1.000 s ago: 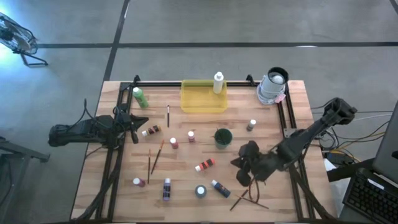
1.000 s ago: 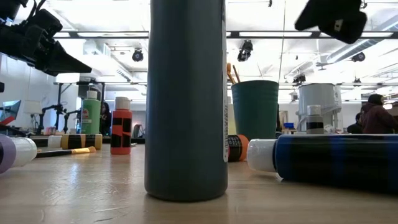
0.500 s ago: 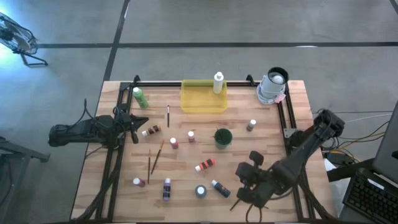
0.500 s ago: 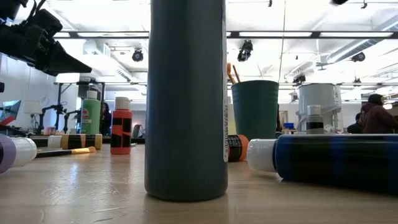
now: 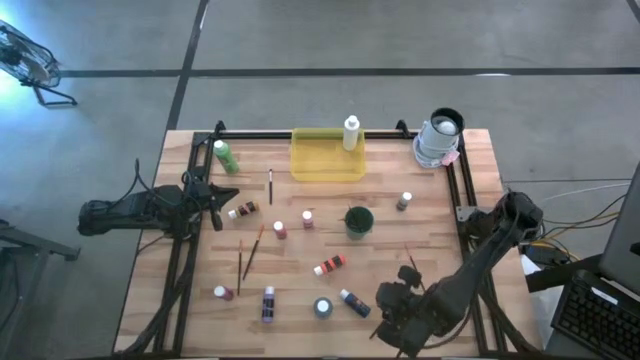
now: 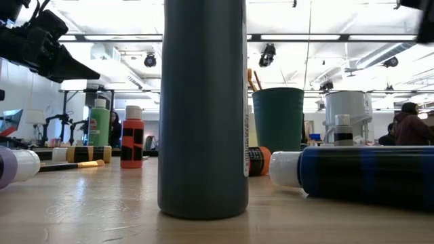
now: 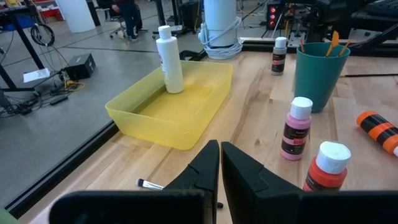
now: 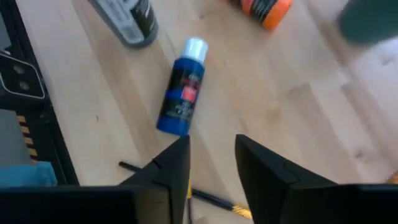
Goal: Pick & Place Paint Supplies
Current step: Put the gold paint brush into the green cup
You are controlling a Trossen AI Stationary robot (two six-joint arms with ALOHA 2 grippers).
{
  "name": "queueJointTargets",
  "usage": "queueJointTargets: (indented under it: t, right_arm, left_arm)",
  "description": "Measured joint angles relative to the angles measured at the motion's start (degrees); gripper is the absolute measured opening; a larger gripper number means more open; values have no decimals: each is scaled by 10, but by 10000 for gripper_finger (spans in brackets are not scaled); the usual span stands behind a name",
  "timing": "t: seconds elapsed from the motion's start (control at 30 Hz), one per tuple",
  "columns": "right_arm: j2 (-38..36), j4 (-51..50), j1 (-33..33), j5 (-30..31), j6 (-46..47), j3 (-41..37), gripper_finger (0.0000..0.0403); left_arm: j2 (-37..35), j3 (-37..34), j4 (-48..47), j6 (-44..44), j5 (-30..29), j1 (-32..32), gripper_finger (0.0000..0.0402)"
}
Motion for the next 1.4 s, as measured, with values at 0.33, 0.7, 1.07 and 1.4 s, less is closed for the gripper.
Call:
queueJointTargets:
  t: [0.33,0.7,1.07,1.4]
  right_arm:
    - [47,33,25,-3,45,0,199]
    - [98,35,23,-56,98,-3,244]
    - [95,34,3,-43,62,-5,270]
    - [95,35,3,-34,66,-18,289]
  left_arm:
    - [0,0,0,0,0,0,23]
    - [0,0,0,0,0,0,23]
    - [0,0,0,0,0,0,23]
    - [0,0,0,0,0,0,23]
